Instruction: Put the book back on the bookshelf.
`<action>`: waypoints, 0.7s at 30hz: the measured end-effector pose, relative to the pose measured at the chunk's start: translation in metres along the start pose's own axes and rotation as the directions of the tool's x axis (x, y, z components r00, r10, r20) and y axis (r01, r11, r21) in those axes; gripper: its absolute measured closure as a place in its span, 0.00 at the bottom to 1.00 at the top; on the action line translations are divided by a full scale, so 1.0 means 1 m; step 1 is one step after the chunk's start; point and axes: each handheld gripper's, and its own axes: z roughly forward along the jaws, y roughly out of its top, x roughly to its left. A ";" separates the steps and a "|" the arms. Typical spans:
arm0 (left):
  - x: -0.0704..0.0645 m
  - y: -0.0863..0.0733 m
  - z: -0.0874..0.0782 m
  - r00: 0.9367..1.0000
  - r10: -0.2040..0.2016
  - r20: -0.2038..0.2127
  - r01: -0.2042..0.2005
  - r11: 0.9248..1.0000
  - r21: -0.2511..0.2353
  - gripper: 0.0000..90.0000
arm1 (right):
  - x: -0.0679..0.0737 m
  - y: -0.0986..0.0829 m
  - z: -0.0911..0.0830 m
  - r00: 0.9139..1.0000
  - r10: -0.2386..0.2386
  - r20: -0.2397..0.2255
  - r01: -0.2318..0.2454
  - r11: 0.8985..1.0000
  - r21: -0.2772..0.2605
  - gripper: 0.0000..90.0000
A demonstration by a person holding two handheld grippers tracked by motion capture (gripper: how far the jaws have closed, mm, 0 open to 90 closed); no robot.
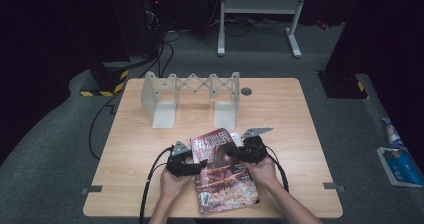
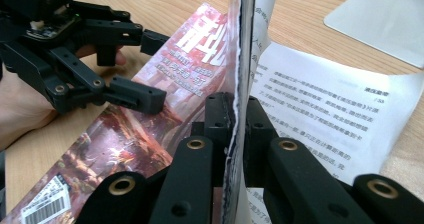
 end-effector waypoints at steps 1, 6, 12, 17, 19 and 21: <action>0.000 0.000 0.000 1.000 -0.001 -0.001 0.001 1.000 -0.003 0.32 | -0.001 0.000 0.000 1.000 0.004 0.003 -0.004 1.000 0.002 0.94; 0.001 -0.001 -0.001 1.000 -0.012 -0.019 0.011 1.000 -0.010 0.39 | -0.002 -0.001 0.004 1.000 0.001 0.019 -0.001 1.000 0.015 0.94; 0.002 -0.002 -0.001 0.999 -0.019 -0.039 0.018 1.000 -0.020 0.49 | -0.002 -0.003 0.008 0.999 -0.016 0.049 0.015 0.999 0.033 0.93; 0.001 -0.002 -0.001 0.999 -0.022 -0.044 0.021 1.000 -0.020 0.52 | -0.002 -0.003 0.010 0.997 -0.031 0.075 0.027 0.998 0.048 0.90; 0.000 -0.002 -0.001 0.999 -0.019 -0.046 0.018 1.000 -0.020 0.53 | -0.002 -0.003 0.010 0.996 -0.033 0.081 0.029 0.998 0.051 0.89; 0.000 -0.002 -0.001 0.999 -0.014 -0.048 0.013 1.000 -0.020 0.53 | -0.002 -0.003 0.010 0.995 -0.033 0.089 0.028 0.998 0.052 0.86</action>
